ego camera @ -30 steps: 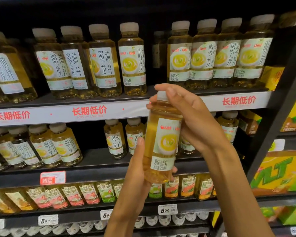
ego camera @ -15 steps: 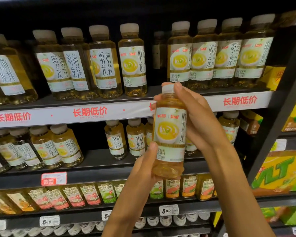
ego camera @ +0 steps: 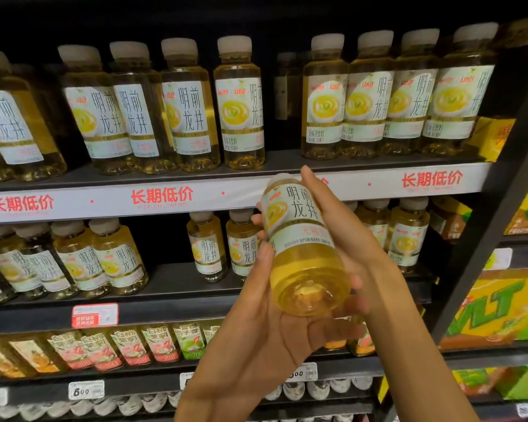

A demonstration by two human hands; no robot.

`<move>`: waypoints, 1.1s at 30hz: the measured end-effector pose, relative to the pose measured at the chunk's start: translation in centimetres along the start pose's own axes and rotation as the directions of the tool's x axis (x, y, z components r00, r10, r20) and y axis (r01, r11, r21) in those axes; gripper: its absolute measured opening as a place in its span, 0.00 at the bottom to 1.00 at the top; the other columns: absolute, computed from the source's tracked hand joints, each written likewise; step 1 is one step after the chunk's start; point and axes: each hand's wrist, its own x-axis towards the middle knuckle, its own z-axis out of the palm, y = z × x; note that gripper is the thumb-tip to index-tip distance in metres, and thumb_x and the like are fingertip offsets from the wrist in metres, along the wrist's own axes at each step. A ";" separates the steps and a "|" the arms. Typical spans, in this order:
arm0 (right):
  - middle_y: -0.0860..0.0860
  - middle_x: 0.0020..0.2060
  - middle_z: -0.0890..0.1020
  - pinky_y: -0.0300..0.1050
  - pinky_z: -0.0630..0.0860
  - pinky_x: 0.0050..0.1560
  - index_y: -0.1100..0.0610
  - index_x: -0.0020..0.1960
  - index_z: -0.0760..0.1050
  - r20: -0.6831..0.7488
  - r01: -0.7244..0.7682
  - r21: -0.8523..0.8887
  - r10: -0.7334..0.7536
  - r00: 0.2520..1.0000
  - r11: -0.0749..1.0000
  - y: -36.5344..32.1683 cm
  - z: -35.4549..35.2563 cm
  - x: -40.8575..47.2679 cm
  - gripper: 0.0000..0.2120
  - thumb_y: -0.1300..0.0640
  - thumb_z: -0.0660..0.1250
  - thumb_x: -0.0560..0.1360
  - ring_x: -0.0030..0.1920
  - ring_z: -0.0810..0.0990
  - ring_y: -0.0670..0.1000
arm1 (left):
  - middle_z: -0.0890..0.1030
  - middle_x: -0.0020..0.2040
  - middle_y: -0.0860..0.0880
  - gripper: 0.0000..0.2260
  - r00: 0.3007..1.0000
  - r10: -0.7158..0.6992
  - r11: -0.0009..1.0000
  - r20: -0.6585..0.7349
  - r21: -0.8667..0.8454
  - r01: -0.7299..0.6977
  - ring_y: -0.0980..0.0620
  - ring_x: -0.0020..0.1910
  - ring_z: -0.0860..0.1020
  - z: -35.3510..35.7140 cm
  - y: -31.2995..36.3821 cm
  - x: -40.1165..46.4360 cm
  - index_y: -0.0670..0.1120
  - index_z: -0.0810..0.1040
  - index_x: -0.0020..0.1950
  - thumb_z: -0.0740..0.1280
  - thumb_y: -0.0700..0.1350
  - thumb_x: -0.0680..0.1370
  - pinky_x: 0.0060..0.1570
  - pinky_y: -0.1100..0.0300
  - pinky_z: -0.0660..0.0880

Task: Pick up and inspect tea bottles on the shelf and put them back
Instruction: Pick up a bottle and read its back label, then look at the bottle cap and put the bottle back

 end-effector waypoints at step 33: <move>0.58 0.61 0.75 0.55 0.73 0.62 0.56 0.67 0.69 0.446 0.675 -0.436 -0.508 0.737 0.596 -2.5 0.7 -3.0 0.30 0.56 0.75 0.68 0.62 0.74 0.61 | 0.77 0.60 0.60 0.29 0.789 0.614 0.304 0.029 0.913 -0.271 0.58 0.61 0.76 -2.3 0.9 2.2 0.61 0.69 0.66 0.74 0.42 0.70 0.55 0.70 0.73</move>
